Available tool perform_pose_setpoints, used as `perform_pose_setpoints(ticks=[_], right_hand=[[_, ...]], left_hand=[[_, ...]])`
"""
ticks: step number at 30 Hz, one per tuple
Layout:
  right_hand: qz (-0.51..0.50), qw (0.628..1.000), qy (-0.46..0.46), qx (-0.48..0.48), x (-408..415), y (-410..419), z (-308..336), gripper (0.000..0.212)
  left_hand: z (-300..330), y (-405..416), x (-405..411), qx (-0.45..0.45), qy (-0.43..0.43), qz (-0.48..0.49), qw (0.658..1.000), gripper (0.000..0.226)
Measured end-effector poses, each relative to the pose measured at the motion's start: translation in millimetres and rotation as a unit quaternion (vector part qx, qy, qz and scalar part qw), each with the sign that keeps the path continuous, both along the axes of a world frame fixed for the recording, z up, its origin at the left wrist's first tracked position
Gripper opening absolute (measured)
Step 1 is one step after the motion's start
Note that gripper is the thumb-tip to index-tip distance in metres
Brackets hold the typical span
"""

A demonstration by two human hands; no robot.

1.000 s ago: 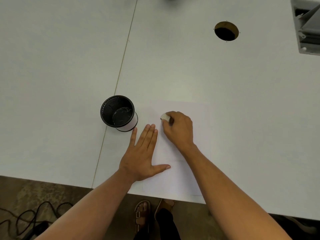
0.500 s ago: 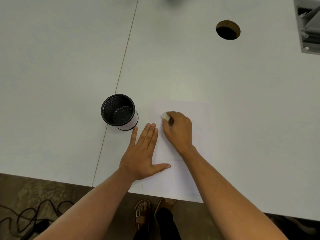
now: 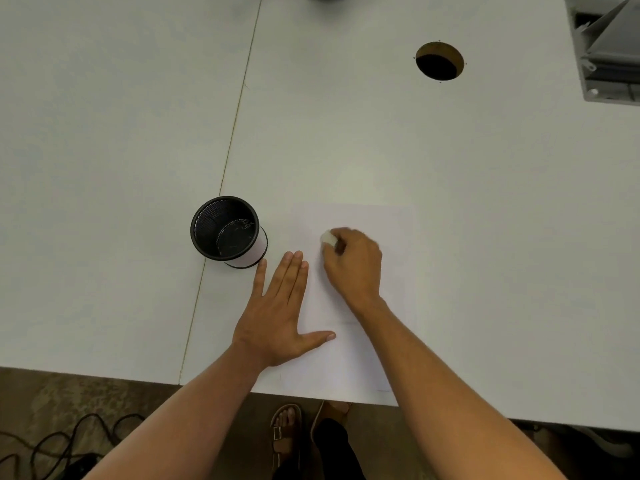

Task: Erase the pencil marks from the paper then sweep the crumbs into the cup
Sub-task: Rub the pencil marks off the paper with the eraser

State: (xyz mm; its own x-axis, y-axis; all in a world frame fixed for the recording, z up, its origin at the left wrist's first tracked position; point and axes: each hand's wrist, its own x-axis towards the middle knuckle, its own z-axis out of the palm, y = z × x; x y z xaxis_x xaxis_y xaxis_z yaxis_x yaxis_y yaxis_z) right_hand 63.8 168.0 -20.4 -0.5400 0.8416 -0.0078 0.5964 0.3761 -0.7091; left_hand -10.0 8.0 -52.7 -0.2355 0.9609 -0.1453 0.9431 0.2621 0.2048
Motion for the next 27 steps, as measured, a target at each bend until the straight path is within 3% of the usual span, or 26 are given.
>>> perform_pose_setpoints(ticks=[4,10,18,23,27], right_hand=[[0.071,0.997,-0.008,0.008,23.8,-35.0,-0.8,0.021],[0.054,0.998,-0.015,0.026,-24.4,19.9,2.6,0.012],[0.127,0.991,-0.009,0.042,8.7,-11.8,-2.5,0.018],[0.082,0.996,-0.02,0.039,-25.5,23.9,1.0,0.015],[0.079,0.997,0.002,0.017,-6.0,-5.9,-1.6,0.02]], left_hand=[[0.3,1.6,0.3,0.015,-0.005,-0.002,1.0,0.116],[-0.2,1.0,-0.9,-0.009,0.004,0.002,1.0,0.116],[0.5,0.8,0.2,0.009,-0.005,0.002,1.0,0.115],[0.0,0.2,-0.9,0.004,0.002,0.001,1.0,0.115],[0.0,0.2,-0.2,0.012,-0.002,-0.001,1.0,0.115]])
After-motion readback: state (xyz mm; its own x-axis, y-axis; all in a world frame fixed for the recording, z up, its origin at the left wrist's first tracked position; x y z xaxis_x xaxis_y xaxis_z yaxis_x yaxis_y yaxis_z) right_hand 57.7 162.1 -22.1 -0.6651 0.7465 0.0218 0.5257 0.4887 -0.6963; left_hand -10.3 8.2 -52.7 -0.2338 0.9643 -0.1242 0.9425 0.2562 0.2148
